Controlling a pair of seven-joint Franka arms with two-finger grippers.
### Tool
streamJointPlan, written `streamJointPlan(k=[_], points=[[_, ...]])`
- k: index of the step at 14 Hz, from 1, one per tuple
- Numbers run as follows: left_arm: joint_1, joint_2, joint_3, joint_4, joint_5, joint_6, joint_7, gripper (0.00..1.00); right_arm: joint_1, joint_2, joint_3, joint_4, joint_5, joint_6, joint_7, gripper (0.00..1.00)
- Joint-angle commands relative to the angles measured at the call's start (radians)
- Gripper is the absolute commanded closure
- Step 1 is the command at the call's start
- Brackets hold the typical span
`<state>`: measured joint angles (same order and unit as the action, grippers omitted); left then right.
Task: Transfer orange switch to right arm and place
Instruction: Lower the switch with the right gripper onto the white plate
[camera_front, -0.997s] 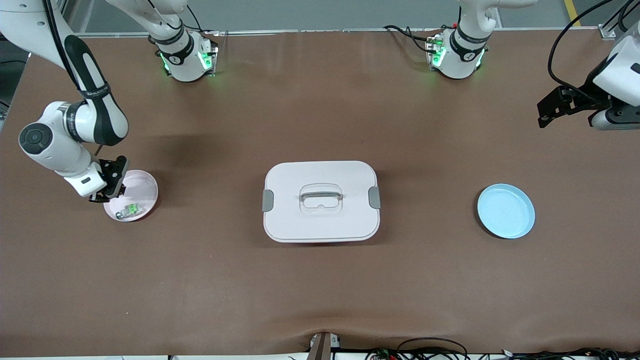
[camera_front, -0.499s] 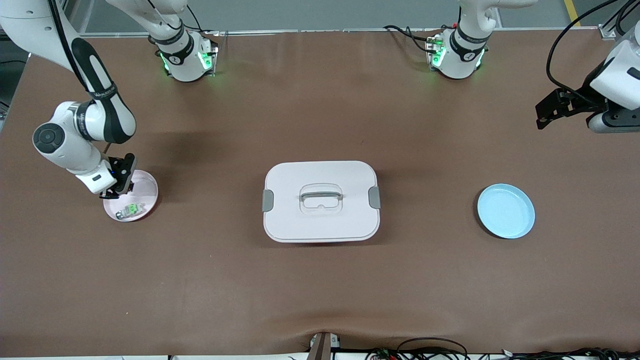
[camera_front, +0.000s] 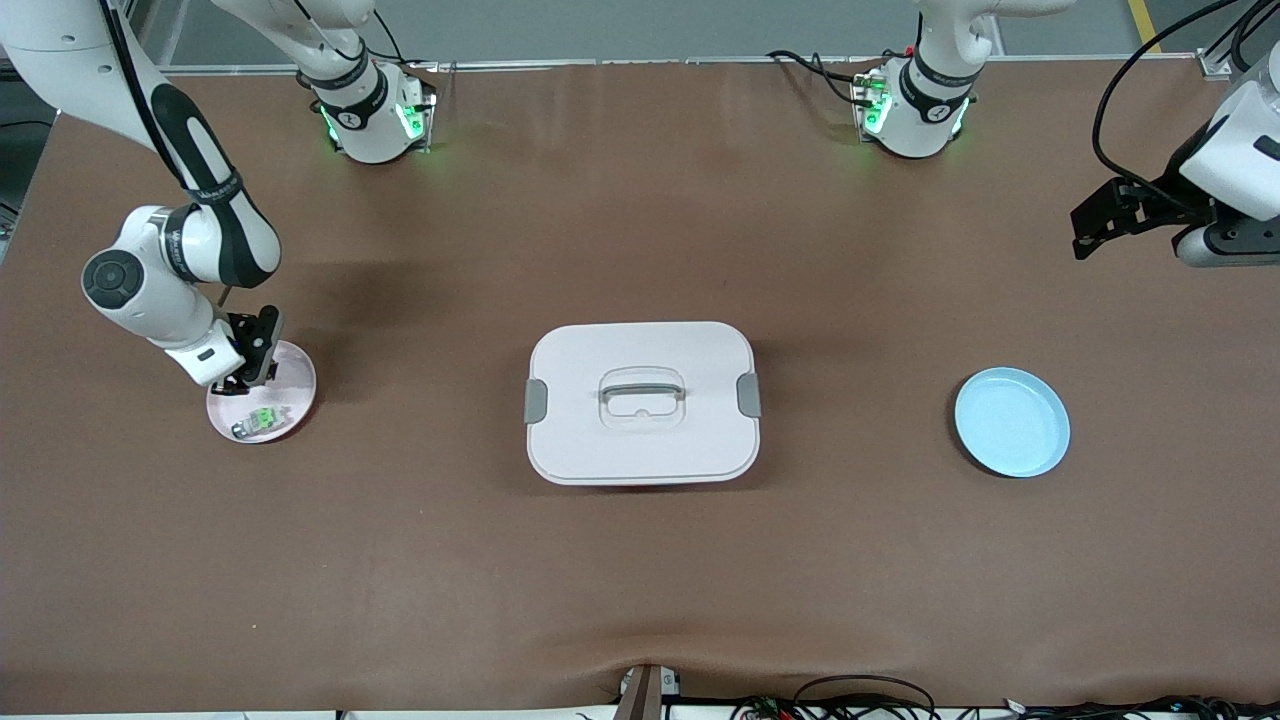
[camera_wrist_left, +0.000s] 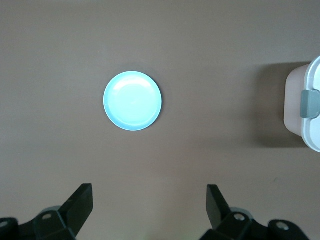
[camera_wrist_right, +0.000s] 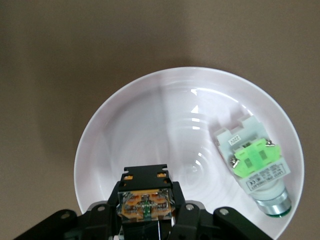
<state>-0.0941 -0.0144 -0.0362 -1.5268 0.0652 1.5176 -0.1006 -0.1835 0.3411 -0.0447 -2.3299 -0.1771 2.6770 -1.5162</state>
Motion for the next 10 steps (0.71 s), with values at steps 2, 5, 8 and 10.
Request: streamJointPlan(k=[2,5,8,10], points=[[-0.006,-0.013,0.01,-0.004,-0.013,0.0,0.013,0.0,-0.013,0.007,0.009,-0.022,-0.018,0.035,-0.001,0.86],[-0.006,-0.013,0.01,-0.004,-0.013,0.0,0.013,0.0,-0.013,0.007,0.009,-0.022,-0.018,0.037,-0.001,0.75],[-0.004,-0.013,0.01,-0.006,-0.013,0.0,0.013,0.0,-0.01,0.004,0.011,-0.017,-0.018,0.037,-0.01,0.04],[-0.003,-0.015,0.01,-0.006,-0.013,0.0,0.015,0.0,-0.008,0.002,0.011,-0.014,-0.018,0.032,-0.025,0.0]])
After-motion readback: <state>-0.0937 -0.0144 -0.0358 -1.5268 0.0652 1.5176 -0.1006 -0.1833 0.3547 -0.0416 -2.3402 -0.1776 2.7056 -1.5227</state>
